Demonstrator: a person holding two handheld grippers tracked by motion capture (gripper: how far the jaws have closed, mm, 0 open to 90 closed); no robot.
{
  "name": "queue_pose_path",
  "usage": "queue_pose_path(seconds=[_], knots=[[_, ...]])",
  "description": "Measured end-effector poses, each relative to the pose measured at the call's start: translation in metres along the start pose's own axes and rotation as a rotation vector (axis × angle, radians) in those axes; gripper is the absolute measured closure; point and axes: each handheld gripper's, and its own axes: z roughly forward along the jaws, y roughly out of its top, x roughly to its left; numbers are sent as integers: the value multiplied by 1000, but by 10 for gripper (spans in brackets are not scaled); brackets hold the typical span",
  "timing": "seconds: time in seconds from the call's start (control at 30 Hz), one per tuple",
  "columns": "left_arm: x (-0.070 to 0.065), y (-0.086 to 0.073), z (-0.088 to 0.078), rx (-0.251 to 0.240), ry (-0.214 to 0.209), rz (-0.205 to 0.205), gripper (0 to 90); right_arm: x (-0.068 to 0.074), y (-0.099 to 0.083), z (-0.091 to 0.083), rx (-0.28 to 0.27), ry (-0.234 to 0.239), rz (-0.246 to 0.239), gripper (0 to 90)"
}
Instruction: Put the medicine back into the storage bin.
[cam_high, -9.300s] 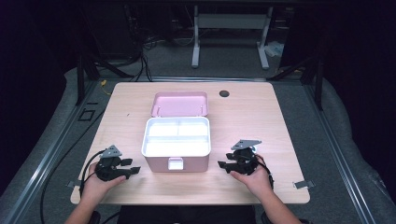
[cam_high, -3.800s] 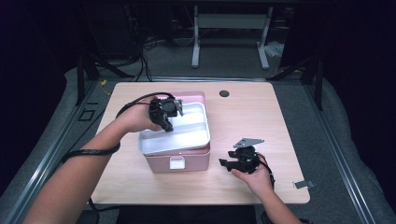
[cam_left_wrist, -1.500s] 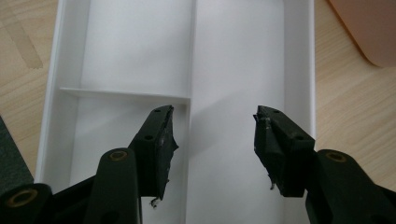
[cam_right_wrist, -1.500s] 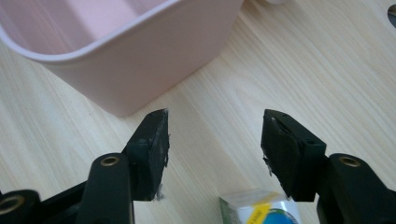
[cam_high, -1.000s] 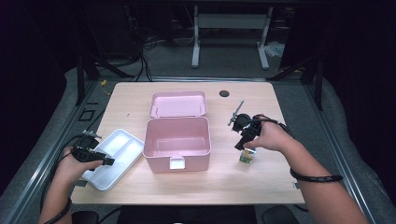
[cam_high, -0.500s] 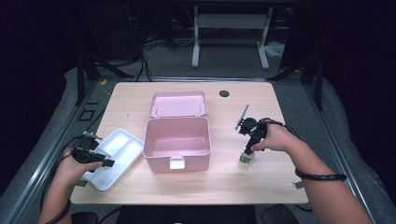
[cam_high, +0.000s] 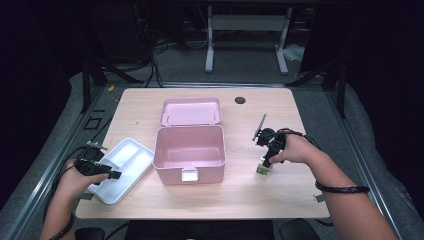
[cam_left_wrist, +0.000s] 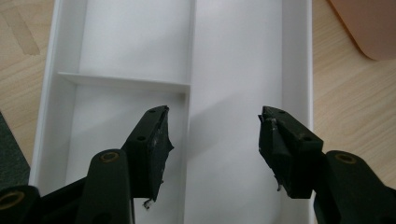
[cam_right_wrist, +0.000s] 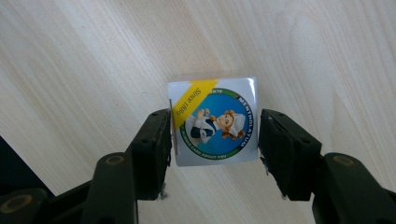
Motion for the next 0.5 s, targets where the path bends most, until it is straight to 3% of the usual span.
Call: queue_pose_path(seconds=[0.1, 0.37, 0.4, 0.5], knots=[[1, -1, 0, 1, -2, 1, 431, 0, 0, 4, 14, 1, 3, 428], [0, -1, 1, 4, -3, -1, 431, -1, 0, 5, -19, 6, 11, 460], [0, -1, 1, 5, -3, 0, 431, 0, 1, 3, 10, 7, 5, 461], [0, -1, 1, 1, -4, 2, 431, 0, 2, -1, 23, 2, -8, 463]])
